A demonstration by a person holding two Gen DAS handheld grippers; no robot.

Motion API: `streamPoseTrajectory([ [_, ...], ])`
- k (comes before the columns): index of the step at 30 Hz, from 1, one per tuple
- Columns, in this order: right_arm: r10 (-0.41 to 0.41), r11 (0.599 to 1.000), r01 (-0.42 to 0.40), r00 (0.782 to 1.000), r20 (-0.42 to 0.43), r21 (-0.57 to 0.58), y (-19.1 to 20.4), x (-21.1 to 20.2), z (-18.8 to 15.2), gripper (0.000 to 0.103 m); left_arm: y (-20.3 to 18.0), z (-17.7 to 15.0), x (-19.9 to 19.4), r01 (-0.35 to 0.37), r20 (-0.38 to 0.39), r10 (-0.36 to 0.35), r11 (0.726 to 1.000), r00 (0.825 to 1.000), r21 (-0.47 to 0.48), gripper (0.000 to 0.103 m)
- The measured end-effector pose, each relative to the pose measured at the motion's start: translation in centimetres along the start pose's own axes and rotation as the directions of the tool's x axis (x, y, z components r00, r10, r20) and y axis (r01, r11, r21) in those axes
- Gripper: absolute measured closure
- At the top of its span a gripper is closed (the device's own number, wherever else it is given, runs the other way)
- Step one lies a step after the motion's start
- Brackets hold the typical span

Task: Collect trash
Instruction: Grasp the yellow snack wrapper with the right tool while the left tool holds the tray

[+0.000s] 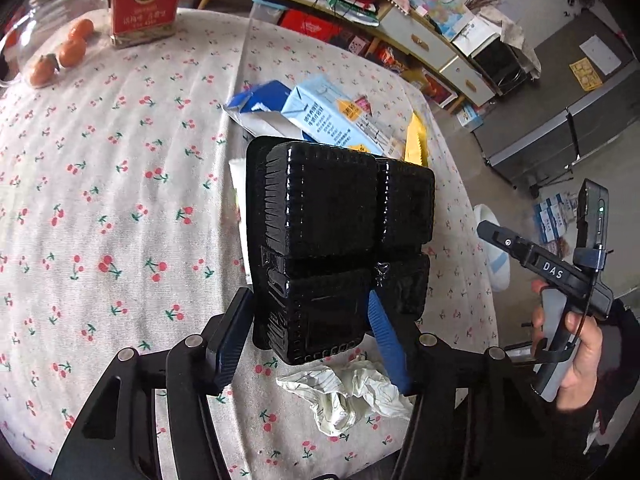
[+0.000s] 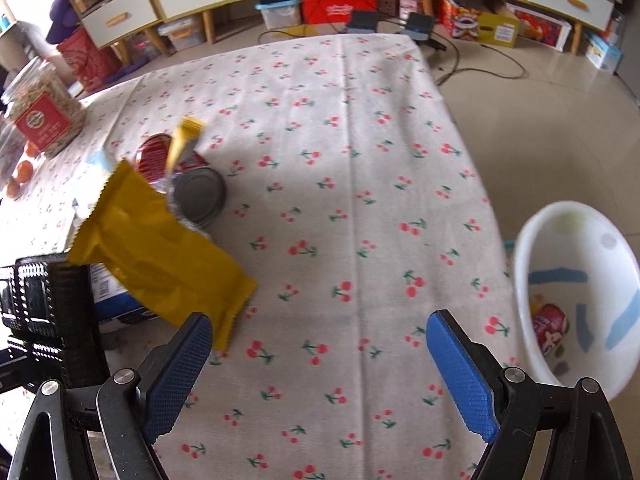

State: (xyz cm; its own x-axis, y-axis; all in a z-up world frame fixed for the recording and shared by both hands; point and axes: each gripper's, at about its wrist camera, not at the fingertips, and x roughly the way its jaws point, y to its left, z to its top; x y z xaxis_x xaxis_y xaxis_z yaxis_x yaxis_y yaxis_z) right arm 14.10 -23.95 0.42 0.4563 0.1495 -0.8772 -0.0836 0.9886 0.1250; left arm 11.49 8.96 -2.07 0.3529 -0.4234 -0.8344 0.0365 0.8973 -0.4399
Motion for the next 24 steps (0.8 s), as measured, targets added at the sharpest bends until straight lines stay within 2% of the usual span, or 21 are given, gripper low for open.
streamPoseTrajectory([
  [7, 0.05, 0.987, -0.052, 0.999, -0.019, -0.155, 4.7, 1.8, 0.4, 0.012, 3.1, -0.1, -4.0, -0.064, 0.1, 0.068, 0.997, 0.993, -0.05, 0.042],
  [11, 0.046, 0.964, -0.056, 0.998, -0.041, -0.26, 7.4, 3.6, 0.9, 0.012, 5.2, -0.4, -4.8, -0.082, 0.108, 0.095, 0.989, 0.99, -0.12, 0.042],
  [15, 0.049, 0.939, -0.058, 0.998, -0.034, -0.338, 9.1, 5.1, 1.3, 0.012, 6.2, -0.5, -4.8, -0.092, 0.106, 0.109, 0.985, 0.988, -0.148, 0.042],
  [19, 0.058, 0.932, -0.074, 0.997, -0.057, -0.356, 9.4, 6.5, 1.5, 0.012, 6.6, -0.6, -4.9, -0.1, 0.1, 0.117, 0.982, 0.988, -0.161, 0.042],
  [24, 0.087, 0.941, -0.106, 0.994, -0.073, -0.321, 9.3, 7.5, 2.1, 0.014, 7.3, -0.5, -4.7, -0.098, 0.09, 0.115, 0.979, 0.989, -0.179, 0.042],
])
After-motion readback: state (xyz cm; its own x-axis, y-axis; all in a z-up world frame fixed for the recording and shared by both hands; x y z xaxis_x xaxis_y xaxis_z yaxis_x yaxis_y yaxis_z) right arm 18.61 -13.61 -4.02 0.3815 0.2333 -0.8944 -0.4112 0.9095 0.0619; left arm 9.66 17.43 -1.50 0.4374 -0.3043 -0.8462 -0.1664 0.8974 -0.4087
